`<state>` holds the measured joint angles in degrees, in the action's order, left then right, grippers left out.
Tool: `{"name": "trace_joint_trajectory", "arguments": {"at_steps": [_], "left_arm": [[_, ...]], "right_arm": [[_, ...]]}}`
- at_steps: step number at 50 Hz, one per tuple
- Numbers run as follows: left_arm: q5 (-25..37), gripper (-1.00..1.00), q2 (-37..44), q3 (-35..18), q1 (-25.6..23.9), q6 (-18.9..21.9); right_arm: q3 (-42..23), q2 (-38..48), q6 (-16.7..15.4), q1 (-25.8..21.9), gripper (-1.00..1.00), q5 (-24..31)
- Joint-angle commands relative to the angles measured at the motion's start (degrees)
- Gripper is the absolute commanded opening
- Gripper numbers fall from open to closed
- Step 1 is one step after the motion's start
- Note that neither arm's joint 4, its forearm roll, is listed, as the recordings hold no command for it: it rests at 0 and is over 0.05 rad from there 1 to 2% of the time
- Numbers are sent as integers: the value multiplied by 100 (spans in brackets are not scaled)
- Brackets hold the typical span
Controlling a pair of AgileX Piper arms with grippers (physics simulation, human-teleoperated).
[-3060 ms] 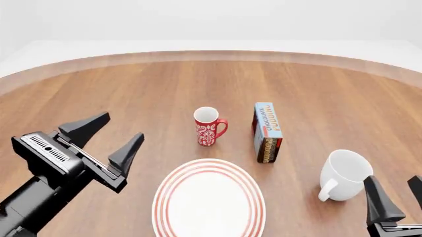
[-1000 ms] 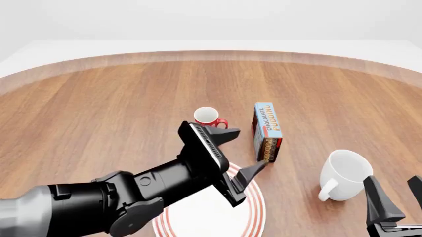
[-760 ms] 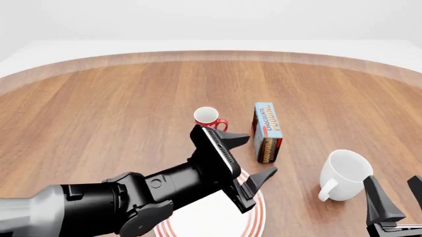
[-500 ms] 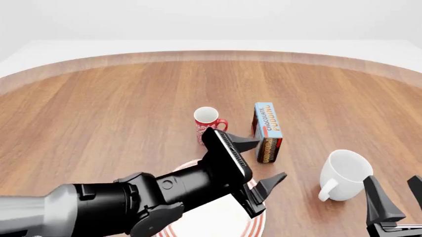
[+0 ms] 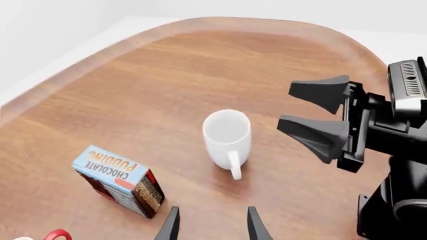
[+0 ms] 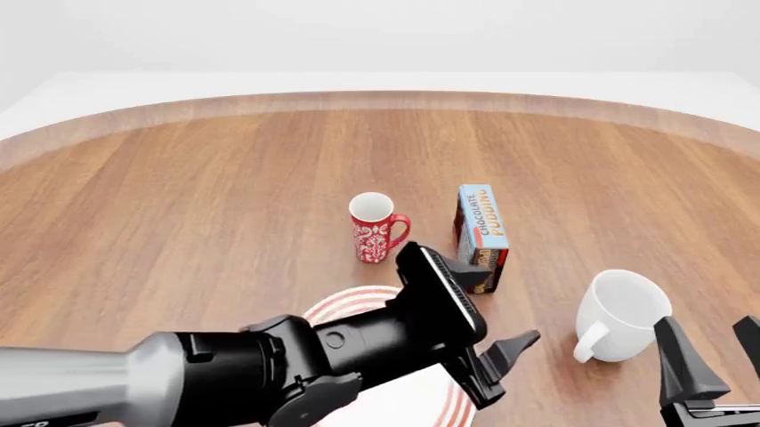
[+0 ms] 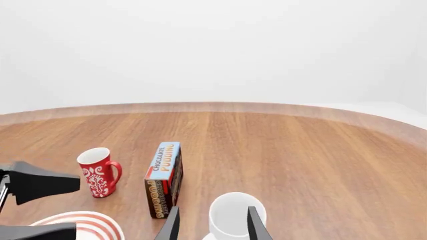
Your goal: Pick up the white mug and put it on the plate, and put the chocolate pudding to the right of the plate.
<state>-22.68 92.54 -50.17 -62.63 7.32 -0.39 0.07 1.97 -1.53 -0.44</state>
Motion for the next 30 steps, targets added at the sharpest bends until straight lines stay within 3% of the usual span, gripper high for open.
{"name": "trace_joint_trajectory", "arguments": {"at_steps": [1, 30], "left_arm": [[122, 100, 169, -160, -105, -21], [465, 100, 626, -637, -322, -78]], "right_arm": [[2, 1, 8, 1, 100, 0], [3, 1, 26, -10, 100, 0]]}}
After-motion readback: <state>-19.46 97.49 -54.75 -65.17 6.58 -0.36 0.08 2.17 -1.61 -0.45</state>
